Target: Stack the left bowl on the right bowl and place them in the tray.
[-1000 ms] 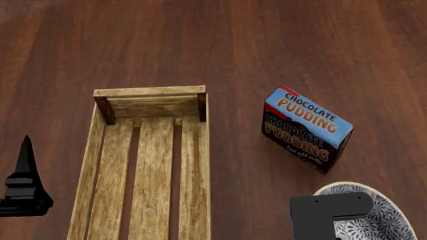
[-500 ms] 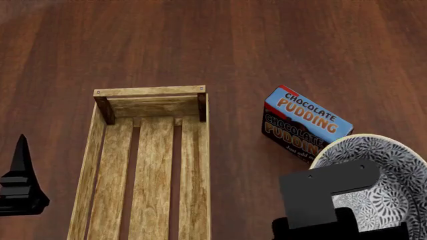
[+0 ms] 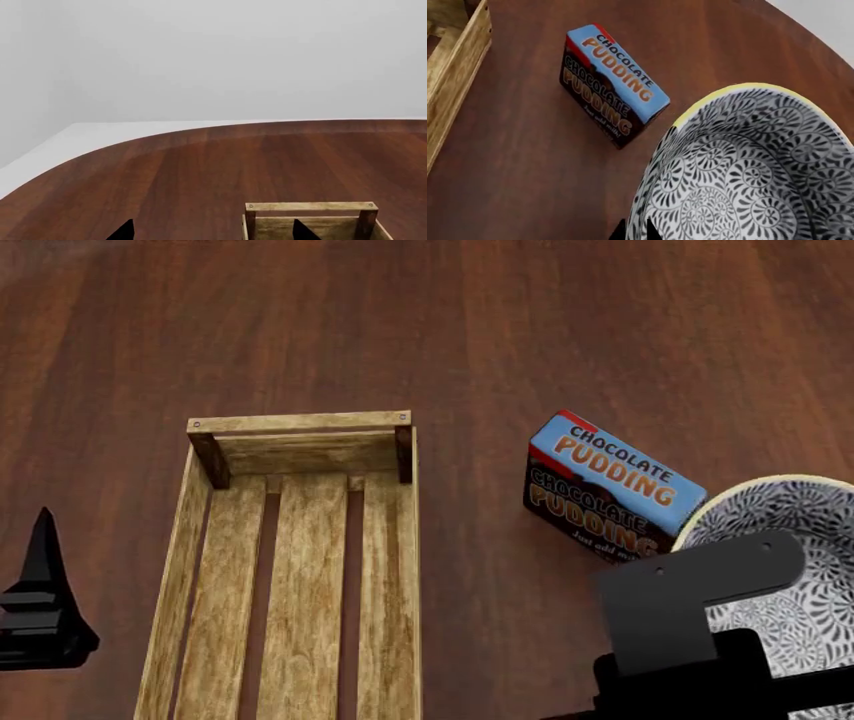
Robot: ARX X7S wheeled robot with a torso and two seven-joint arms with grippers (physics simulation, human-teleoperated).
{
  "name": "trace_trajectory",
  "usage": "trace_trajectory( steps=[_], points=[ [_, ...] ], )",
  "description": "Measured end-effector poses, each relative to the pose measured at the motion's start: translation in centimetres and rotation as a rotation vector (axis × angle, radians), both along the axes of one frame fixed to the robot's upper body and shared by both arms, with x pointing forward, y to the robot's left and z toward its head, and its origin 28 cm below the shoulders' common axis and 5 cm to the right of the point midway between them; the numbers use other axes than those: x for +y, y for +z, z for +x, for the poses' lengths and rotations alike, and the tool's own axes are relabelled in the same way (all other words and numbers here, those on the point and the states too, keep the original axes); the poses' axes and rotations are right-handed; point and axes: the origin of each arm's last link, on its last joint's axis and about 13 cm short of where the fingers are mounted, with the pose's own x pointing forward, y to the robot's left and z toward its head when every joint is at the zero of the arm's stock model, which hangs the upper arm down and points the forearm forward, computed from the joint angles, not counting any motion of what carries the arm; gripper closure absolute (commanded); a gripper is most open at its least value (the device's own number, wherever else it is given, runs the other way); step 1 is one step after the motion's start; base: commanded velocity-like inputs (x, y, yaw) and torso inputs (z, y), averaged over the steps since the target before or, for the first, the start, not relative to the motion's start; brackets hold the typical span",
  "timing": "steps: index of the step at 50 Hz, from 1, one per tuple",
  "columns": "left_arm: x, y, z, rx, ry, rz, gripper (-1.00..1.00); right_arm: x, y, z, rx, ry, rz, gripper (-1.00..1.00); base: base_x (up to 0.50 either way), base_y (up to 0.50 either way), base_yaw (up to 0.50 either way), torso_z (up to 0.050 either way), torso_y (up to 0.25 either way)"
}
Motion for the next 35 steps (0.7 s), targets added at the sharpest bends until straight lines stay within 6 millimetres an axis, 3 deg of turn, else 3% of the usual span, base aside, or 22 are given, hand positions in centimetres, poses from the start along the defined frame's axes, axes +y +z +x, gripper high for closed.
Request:
trace_trajectory(
  steps=[15, 35],
  points=[
    [0.0, 0.0, 0.0, 0.000, 0.001, 0.000, -1.00, -2.0, 1.6, 0.1, -0.006, -0.068, -0.058, 1.00, 0.00, 0.00, 0.00, 0.000, 0.000],
    [0.1, 0.0, 0.2, 0.000, 0.010, 0.001, -1.00, -5.4, 2.7, 2.0, -0.003, -0.148, -0.095, 1.00, 0.00, 0.00, 0.00, 0.000, 0.000]
  ],
)
